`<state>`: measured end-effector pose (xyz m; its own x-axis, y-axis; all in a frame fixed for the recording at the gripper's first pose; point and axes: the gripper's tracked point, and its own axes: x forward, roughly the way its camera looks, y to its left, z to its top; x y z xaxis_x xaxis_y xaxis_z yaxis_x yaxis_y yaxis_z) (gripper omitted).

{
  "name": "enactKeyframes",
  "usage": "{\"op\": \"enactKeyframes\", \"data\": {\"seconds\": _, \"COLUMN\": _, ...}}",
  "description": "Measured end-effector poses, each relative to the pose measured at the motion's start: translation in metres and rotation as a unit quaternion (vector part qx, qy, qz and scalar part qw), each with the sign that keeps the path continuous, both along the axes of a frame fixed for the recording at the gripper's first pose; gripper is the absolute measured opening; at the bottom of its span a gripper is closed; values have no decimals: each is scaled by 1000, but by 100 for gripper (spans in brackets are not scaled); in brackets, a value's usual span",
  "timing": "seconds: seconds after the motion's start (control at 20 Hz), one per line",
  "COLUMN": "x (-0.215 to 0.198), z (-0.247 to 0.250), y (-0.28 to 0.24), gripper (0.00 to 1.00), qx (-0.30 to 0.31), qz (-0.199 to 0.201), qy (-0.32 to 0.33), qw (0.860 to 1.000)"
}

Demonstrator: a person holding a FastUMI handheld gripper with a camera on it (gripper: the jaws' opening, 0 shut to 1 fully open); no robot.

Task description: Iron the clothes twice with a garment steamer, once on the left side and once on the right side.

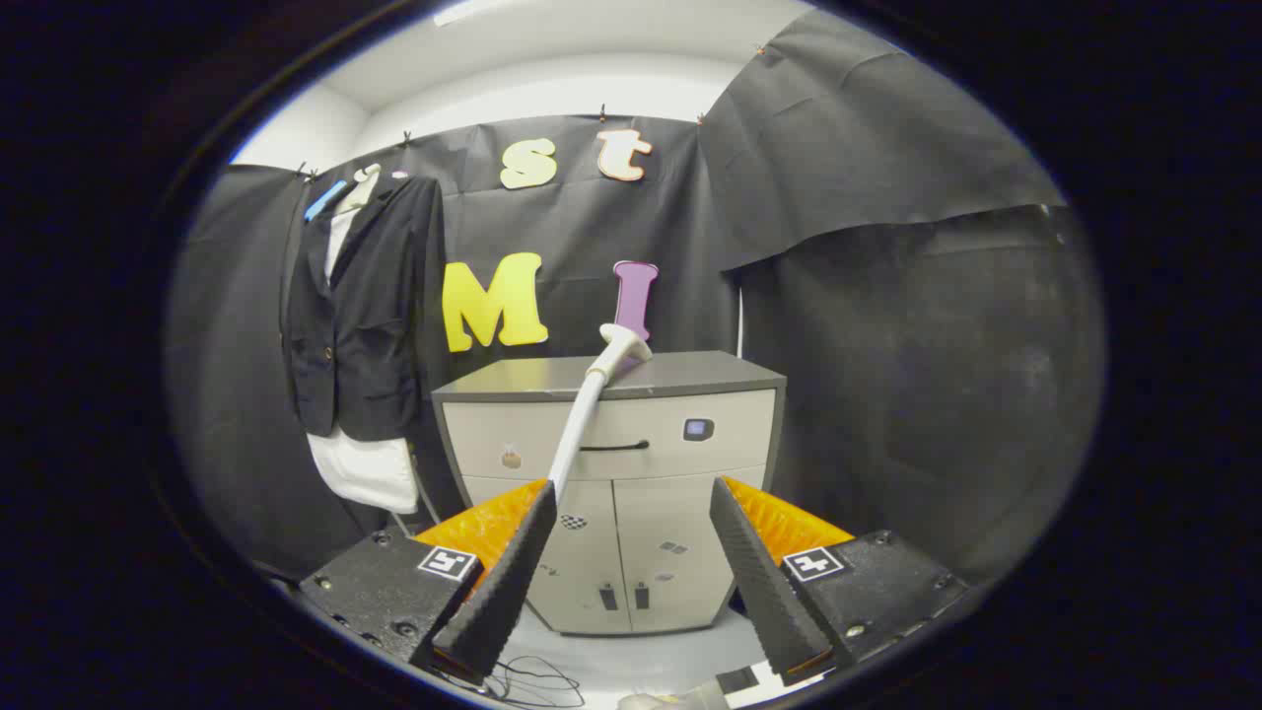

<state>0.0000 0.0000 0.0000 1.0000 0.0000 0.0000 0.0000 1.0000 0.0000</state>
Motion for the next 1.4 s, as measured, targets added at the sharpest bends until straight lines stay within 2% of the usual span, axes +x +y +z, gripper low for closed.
{"op": "enactKeyframes", "data": {"seconds": 0.6, "x": -33, "z": 7, "y": 33, "gripper": 98, "qx": -18, "qz": -4, "qy": -7, "qw": 1000}}
{"op": "enactKeyframes", "data": {"seconds": 0.95, "x": -34, "z": 16, "y": 26, "gripper": 98, "qx": -9, "qz": -21, "qy": -3, "qw": 1000}}
{"op": "enactKeyframes", "data": {"seconds": 1.2, "x": -8, "z": 46, "y": 14, "gripper": 98, "qx": -3, "qz": -28, "qy": -9, "qw": 1000}}
{"op": "enactKeyframes", "data": {"seconds": 1.4, "x": 38, "z": 76, "y": 3, "gripper": 98, "qx": 10, "qz": -32, "qy": -10, "qw": 999}}
